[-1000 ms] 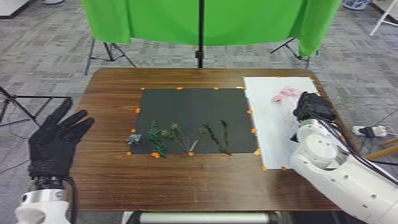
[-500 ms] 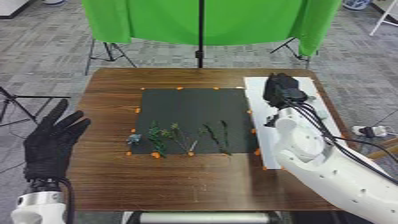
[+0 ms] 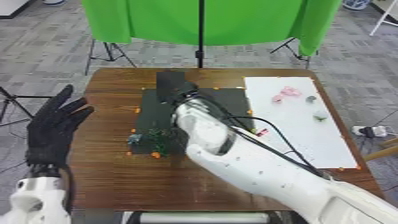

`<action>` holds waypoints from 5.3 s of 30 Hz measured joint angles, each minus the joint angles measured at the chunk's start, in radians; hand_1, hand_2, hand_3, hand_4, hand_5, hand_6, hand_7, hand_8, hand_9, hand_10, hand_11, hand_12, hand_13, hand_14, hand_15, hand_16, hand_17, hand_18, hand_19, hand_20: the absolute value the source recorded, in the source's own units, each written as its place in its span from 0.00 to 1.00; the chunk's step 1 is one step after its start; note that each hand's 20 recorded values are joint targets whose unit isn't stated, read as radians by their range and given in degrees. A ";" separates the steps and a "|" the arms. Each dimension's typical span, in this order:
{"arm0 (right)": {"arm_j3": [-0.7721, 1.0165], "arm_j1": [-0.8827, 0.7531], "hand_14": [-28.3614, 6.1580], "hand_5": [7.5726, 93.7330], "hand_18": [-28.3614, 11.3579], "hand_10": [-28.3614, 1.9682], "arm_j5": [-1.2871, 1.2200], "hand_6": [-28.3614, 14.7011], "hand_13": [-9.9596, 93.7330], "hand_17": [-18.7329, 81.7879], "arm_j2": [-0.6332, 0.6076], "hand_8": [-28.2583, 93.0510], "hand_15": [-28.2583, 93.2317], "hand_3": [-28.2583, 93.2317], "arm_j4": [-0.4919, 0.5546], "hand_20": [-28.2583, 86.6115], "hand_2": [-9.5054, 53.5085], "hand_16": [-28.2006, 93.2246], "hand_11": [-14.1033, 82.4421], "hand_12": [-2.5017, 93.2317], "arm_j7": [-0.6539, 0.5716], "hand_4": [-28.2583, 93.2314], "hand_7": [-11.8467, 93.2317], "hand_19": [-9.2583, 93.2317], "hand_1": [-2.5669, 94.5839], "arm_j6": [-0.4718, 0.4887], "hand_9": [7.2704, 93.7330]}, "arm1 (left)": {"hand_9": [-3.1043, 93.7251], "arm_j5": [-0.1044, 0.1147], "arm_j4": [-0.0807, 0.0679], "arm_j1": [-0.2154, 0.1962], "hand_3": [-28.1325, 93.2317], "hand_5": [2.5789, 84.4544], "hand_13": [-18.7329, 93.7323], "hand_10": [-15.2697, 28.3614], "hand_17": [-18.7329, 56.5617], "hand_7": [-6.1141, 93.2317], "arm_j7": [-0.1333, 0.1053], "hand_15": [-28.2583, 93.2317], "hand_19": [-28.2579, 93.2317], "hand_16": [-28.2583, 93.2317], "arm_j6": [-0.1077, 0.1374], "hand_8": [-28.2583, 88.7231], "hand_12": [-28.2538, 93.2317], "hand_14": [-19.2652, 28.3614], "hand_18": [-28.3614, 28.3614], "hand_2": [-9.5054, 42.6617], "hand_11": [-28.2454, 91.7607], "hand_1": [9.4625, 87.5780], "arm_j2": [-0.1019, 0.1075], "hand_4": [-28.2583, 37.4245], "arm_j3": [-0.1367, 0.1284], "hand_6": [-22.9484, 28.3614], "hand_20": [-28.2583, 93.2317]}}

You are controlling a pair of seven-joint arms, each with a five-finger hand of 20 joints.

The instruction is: Arrange flowers

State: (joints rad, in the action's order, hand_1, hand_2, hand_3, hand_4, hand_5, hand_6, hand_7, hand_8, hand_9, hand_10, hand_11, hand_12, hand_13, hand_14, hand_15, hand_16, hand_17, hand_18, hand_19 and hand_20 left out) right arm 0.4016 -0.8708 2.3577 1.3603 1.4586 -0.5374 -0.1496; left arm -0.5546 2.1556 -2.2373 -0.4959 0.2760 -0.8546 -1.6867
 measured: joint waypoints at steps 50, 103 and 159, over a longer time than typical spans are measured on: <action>0.426 -0.215 0.48 0.67 0.15 0.44 -0.249 0.65 0.64 0.45 -0.366 0.13 0.87 0.88 0.491 0.79 0.00 0.34 0.38 0.18 -0.098 0.00 0.25 1.00 0.42 0.166 0.72 | 0.40 0.072 0.015 -0.159 0.85 0.42 0.39 0.79 0.14 0.15 -0.057 0.68 0.64 0.18 -0.007 0.18 0.35 0.95 0.95 0.35 0.46 0.16 -0.083 0.03 -0.001 0.60 0.43; 0.519 -0.468 0.71 0.95 0.15 0.77 -0.162 0.72 0.86 0.56 -0.729 0.25 0.82 0.79 0.205 0.79 0.00 0.39 0.35 0.33 -0.431 0.00 0.25 1.00 0.64 -0.064 1.00 | 0.39 0.318 -0.031 -0.099 0.84 0.37 0.39 0.78 0.13 0.15 -0.306 0.66 0.63 0.19 0.072 0.18 0.35 0.95 0.96 0.32 0.45 0.12 0.173 0.00 0.219 0.55 0.45; 0.077 -0.158 0.52 0.72 0.14 0.60 0.022 0.73 0.70 0.45 -0.068 0.13 0.90 0.86 0.126 0.79 0.00 0.37 0.57 0.22 -0.052 0.00 0.24 1.00 0.42 0.228 0.81 | 0.39 0.023 -0.040 -0.016 0.84 0.38 0.39 0.79 0.14 0.15 0.032 0.67 0.63 0.19 -0.037 0.18 0.35 0.95 0.96 0.33 0.45 0.13 -0.108 0.00 0.070 0.58 0.46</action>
State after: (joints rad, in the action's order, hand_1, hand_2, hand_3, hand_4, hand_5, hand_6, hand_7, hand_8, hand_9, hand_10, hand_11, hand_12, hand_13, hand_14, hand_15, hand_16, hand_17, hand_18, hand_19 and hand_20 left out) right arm 0.4791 -1.0288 2.3796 1.2928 1.5851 -0.5898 0.0783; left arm -0.5319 2.1157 -2.2536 -0.4640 0.2385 -0.9621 -1.6165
